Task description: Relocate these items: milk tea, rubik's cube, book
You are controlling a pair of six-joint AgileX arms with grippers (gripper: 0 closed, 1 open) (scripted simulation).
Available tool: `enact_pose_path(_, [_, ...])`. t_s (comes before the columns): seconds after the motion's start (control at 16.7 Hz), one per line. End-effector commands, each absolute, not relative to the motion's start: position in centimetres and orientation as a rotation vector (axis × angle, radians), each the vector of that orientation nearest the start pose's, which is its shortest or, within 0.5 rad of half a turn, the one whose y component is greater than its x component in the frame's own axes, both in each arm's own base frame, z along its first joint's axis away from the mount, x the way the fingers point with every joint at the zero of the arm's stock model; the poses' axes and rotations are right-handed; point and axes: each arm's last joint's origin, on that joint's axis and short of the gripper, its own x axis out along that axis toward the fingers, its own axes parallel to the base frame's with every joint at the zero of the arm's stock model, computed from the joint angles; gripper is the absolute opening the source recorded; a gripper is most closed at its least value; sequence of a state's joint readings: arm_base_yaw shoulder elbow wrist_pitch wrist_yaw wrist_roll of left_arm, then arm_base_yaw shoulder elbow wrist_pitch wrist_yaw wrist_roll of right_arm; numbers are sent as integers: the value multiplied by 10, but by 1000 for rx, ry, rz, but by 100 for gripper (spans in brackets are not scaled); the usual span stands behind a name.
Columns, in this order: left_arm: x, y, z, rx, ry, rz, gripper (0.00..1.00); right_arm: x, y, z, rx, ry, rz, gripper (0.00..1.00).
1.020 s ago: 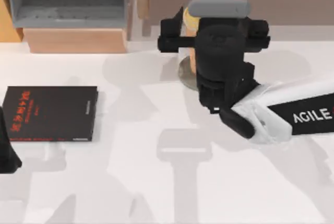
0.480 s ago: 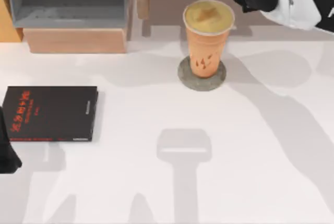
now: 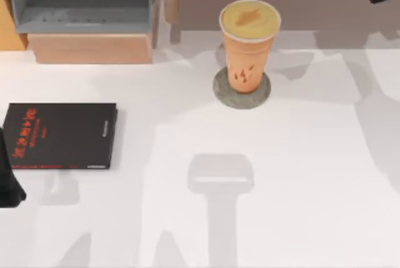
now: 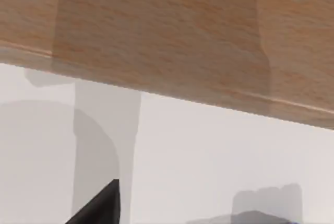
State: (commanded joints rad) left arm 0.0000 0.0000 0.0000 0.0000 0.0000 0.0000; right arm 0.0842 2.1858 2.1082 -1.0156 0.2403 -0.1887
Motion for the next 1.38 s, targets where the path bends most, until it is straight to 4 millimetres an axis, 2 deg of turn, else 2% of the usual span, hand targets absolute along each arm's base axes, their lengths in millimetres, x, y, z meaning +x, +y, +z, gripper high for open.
enact_pose_path(0.18, [106, -1, 160, 0, 0, 0, 100, 471, -31, 247, -311, 1343, 54, 100])
enact_pose_path(0.3, [106, -1, 160, 0, 0, 0, 100, 467, -70, 231, -258, 1463, 112, 100])
enact_pose_path(0.48, [106, -1, 160, 0, 0, 0, 100, 460, -106, 215, -192, 1555, 177, 100])
enact_pose_path(0.96, [106, -1, 160, 0, 0, 0, 100, 459, -109, 210, -186, 1561, 184, 100])
enact_pose_path(1.38, [106, -1, 160, 0, 0, 0, 100, 459, -110, 156, -185, 1563, 185, 100])
